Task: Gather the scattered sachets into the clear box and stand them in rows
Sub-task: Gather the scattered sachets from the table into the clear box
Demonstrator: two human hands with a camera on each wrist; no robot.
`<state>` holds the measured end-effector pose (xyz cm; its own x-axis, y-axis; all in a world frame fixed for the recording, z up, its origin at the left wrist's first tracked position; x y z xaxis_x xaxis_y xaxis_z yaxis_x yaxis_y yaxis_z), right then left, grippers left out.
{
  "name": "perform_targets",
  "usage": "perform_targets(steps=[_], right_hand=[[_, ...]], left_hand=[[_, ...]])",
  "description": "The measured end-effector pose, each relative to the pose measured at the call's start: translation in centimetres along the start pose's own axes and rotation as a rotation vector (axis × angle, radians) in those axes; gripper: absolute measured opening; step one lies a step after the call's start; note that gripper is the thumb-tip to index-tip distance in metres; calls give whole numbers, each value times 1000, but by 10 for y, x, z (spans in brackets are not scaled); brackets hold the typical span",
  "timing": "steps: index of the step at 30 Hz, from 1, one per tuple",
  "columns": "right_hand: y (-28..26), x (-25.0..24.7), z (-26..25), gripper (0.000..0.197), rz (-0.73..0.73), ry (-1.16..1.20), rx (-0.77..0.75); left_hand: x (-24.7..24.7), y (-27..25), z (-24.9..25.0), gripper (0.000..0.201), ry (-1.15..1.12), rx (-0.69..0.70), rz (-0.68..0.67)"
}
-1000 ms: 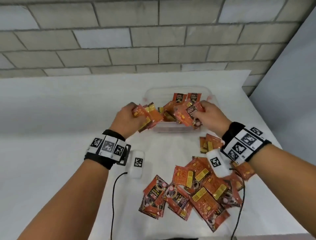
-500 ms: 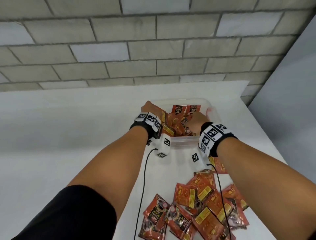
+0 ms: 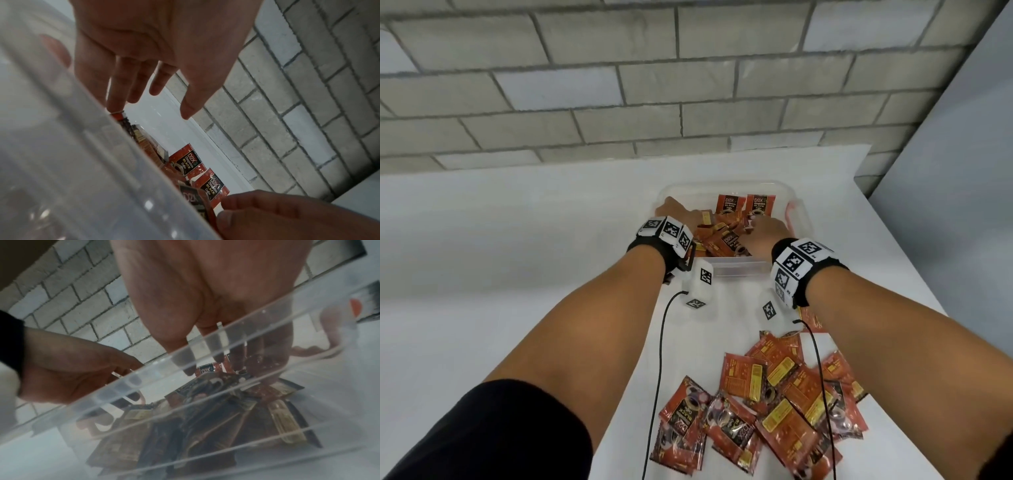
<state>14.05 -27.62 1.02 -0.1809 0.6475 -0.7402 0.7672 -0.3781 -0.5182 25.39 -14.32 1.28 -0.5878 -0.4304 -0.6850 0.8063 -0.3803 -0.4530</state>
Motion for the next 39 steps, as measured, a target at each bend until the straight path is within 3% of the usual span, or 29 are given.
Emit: perform_targets(steps=[4, 11, 15, 17, 19, 21, 25, 27, 32, 35, 39], right_hand=[[-6, 7, 7, 44, -16, -107, -47], [-25, 18, 16, 41, 4, -184, -138], [-50, 13, 19, 44, 39, -67, -245], [-76, 5, 23, 34, 126, 14, -352], [-106, 6, 32, 16, 134, 45, -421], [-131, 23, 52, 9, 11, 12, -385], [-130, 70, 90, 33, -204, -240, -159], [-124, 84, 95, 41, -224, -287, -109], [-118, 91, 89, 60, -168, -287, -130], [-116, 90, 87, 57, -164, -257, -124], [-116, 92, 85, 59, -155, -260, -122]], left_hand=[[3, -15, -10, 31, -26, 19, -23], [10, -61, -17, 41, -18, 9, -58], [4, -89, -16, 31, -57, 78, -99], [-6, -112, -20, 40, -113, 130, -42], [-13, -147, -33, 35, -166, 210, 72], [-6, -178, -56, 25, -110, 224, 76], [54, -200, -106, 39, 230, 15, -347], [76, -199, -118, 48, 311, -16, -438], [95, -192, -128, 62, 325, -17, -476], [95, -189, -129, 59, 267, -7, -445], [89, -185, -130, 69, 172, 1, -433]])
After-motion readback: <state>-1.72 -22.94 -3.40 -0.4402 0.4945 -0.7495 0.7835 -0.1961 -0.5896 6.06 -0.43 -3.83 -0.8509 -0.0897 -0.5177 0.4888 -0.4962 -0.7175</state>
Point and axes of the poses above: each hand's wrist, its own y-axis towards the middle knuckle, its own x-axis out of the palm, z = x × y, the point moved 2 cm from there along y, towards the middle knuckle, and after that the axes turned 14 degrees about -z, right-handed, at the moved point
